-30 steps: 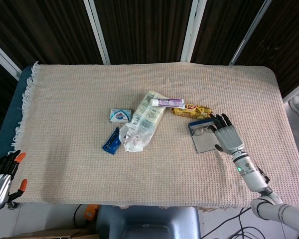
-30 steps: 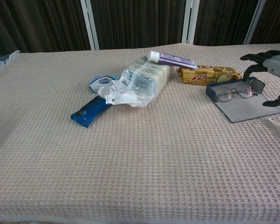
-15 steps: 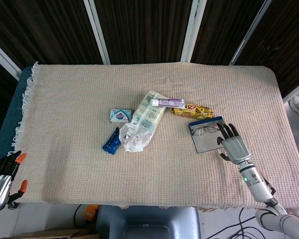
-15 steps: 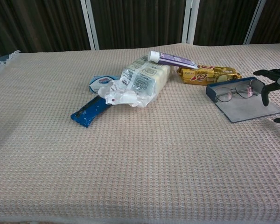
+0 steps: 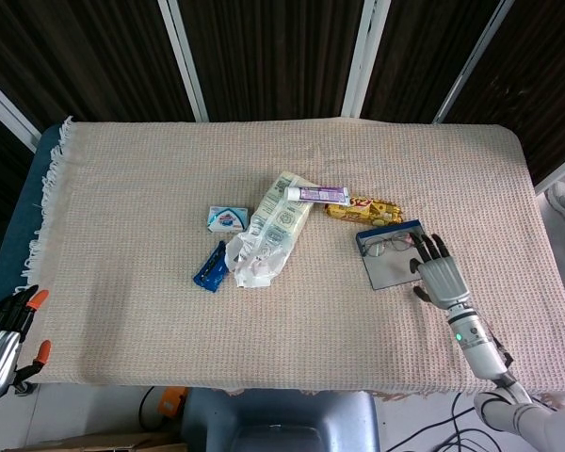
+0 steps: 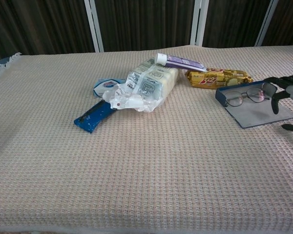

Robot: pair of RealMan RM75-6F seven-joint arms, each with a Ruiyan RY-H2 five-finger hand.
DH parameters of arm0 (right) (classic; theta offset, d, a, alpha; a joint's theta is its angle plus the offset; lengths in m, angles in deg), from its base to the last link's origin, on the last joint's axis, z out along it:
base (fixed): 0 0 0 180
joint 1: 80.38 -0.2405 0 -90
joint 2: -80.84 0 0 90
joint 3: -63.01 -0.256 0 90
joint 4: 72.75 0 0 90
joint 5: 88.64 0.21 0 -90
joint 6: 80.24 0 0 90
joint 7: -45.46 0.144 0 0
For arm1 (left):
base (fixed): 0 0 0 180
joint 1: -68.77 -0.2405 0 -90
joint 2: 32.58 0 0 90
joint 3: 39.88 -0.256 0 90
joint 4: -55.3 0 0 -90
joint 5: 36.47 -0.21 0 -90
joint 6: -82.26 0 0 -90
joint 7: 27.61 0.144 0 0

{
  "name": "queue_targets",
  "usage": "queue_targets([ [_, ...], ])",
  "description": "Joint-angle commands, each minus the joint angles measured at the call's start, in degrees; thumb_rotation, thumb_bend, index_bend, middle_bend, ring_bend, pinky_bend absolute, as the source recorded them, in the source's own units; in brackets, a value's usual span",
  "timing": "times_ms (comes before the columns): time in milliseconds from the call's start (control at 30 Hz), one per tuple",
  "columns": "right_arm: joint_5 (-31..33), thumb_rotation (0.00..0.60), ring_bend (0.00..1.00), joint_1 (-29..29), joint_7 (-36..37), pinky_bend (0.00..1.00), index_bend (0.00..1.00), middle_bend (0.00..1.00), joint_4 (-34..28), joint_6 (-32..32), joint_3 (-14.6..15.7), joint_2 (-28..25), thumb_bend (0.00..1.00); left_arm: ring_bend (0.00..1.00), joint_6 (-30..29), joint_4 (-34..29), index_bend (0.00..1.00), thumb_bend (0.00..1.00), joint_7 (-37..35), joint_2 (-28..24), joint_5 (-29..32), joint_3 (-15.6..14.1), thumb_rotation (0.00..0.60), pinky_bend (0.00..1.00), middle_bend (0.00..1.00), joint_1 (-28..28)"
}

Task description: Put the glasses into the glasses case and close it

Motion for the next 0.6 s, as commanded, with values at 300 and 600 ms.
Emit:
queue_targets([
  [300, 0.29, 0.6, 0.0, -0.33, -0.78, 0.0, 0.61, 0.1, 1.14, -0.57, -1.26, 0.96, 0.33, 0.0, -0.02, -0.05, 0.0, 0.45, 0.33, 0.02, 0.01, -0.01, 0.6, 0.09, 0.0, -0.04],
  [600, 0.5, 0.6, 0.0, -0.73, -1.94, 0.0, 0.61, 0.1, 1.23, -1.42, -1.88, 1.28, 0.33, 0.0, -0.06, -0.06, 0.0, 0.45, 0.59, 0.07, 0.07, 0.03, 0.6, 0.09, 0.0, -0.06],
])
